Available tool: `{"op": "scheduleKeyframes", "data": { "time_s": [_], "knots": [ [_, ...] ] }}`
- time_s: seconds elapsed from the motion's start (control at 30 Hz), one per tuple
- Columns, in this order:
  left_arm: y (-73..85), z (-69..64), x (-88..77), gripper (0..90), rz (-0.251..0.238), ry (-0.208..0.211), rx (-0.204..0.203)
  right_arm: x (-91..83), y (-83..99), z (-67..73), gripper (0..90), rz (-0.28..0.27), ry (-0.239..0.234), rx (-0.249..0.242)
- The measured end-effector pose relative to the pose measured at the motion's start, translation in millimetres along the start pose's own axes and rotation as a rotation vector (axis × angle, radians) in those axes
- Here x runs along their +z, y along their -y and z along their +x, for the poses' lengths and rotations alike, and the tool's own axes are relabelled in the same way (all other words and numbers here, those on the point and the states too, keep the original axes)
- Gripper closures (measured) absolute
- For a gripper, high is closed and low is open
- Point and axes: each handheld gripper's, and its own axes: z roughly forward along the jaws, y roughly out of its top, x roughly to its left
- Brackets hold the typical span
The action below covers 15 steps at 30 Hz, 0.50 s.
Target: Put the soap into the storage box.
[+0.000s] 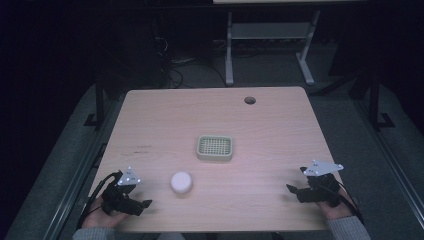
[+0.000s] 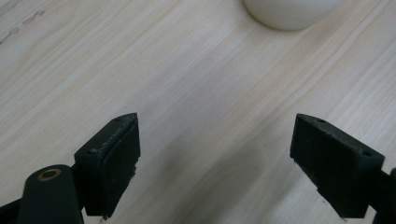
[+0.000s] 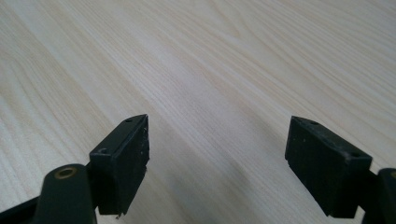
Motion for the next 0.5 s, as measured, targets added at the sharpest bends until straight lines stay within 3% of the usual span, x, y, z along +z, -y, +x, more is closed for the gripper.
{"op": "scheduleKeyframes", "data": {
  "time_s": [0.5],
  "knots": [
    [-6.2, -8.7, 5.1, 15.9, 0.010, 0.032, 0.019, -0.3, -0.1, 0.1, 21.2, 0.000, -0.001, 0.003]
  ]
}}
